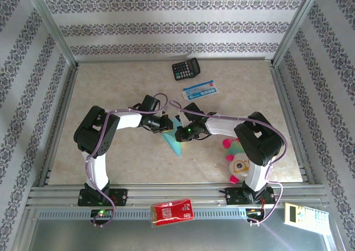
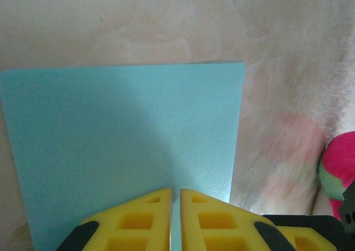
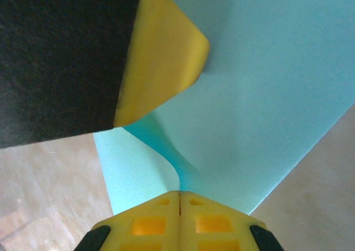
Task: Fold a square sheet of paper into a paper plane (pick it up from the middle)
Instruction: Third fold the triangle at the center of the table.
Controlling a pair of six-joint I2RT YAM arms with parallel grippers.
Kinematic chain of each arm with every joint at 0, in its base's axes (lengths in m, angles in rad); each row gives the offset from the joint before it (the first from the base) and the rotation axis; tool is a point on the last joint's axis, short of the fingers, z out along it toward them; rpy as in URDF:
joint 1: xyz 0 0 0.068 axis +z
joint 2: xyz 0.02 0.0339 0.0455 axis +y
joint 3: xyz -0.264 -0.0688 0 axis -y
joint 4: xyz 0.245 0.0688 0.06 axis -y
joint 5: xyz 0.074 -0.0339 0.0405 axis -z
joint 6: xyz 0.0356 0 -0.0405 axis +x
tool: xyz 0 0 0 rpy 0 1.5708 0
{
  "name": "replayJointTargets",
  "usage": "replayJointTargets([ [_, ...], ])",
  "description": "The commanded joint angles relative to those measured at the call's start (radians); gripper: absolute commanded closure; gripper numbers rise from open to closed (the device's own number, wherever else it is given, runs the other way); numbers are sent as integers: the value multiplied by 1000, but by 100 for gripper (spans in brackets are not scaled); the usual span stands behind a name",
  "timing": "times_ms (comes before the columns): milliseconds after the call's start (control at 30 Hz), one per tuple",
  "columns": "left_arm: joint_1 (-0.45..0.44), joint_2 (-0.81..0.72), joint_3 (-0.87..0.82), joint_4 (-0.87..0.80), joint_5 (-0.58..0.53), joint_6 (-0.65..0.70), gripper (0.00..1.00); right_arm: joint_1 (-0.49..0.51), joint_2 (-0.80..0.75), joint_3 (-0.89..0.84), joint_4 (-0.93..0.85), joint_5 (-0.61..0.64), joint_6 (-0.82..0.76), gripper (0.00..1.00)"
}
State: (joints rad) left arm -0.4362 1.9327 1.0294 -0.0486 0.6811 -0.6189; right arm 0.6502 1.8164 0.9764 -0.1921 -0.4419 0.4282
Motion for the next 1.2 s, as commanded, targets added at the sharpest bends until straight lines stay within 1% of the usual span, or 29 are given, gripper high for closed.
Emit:
replayJointTargets([
  [0,4,41,-17,-72,-9,28,86,-7,26,26,-29,12,-26,99],
  [667,2,48,-17,-67,-9,28,86,-6,52,44,-29,8,-33,99],
  [1167,3,46,-17,-69,-12,28,86,-7,14,29,-10,-20,-41,99],
])
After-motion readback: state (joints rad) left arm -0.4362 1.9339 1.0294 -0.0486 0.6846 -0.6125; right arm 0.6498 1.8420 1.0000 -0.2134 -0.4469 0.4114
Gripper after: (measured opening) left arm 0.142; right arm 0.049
